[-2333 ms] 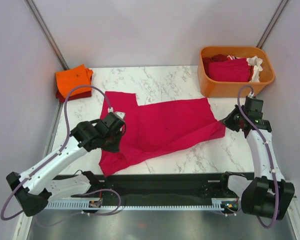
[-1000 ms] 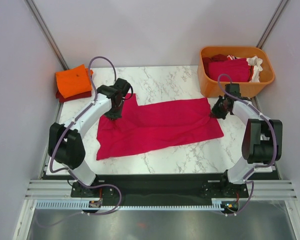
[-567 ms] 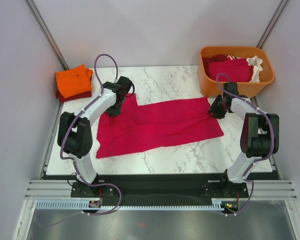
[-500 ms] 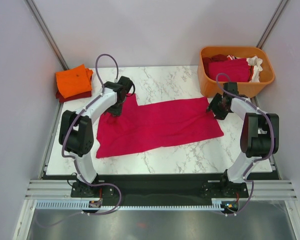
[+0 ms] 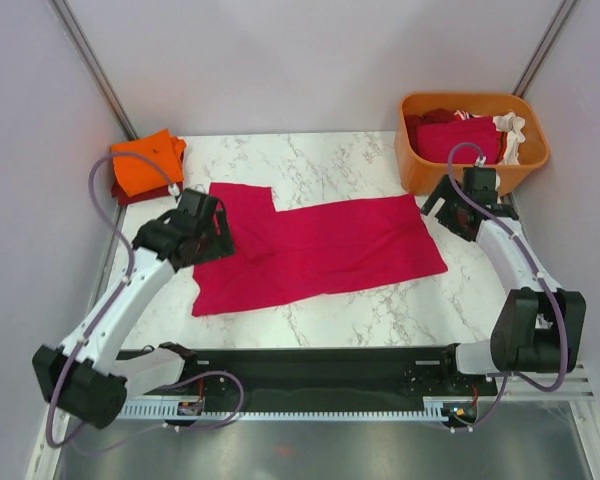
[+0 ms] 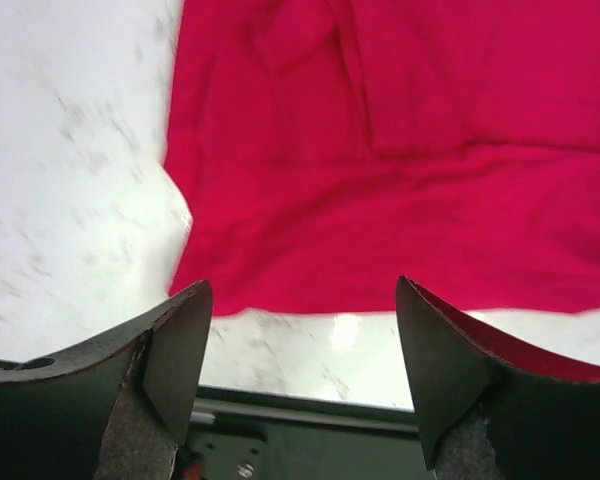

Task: Fold and stack the t-shirts
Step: Fold the tshirt

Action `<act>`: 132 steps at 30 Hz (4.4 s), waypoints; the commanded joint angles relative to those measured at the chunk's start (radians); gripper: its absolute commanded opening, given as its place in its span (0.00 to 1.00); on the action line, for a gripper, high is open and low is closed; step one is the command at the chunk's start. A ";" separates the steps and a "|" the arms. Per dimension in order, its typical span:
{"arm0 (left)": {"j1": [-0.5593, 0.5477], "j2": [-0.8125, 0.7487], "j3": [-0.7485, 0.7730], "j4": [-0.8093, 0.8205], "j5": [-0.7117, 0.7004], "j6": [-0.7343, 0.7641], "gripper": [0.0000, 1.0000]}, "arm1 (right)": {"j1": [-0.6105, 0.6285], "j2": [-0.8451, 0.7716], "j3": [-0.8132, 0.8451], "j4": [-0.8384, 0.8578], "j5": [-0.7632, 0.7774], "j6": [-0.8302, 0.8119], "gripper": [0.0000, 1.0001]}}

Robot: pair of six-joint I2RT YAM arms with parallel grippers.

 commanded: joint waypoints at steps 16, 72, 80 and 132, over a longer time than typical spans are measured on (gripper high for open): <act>0.020 -0.337 -0.557 0.140 0.061 -0.524 0.88 | -0.034 -0.088 -0.388 0.218 -0.442 0.104 0.96; 0.423 -0.370 -0.526 0.230 0.122 -0.350 0.04 | -0.077 -0.530 -0.483 -0.190 -0.041 0.210 0.00; 0.423 -0.481 -0.473 0.139 0.297 -0.360 0.72 | -0.077 -0.636 -0.480 -0.297 -0.166 0.181 0.97; 0.400 1.243 0.917 0.399 0.575 0.197 0.64 | -0.014 -0.346 -0.126 -0.032 -0.362 -0.009 0.98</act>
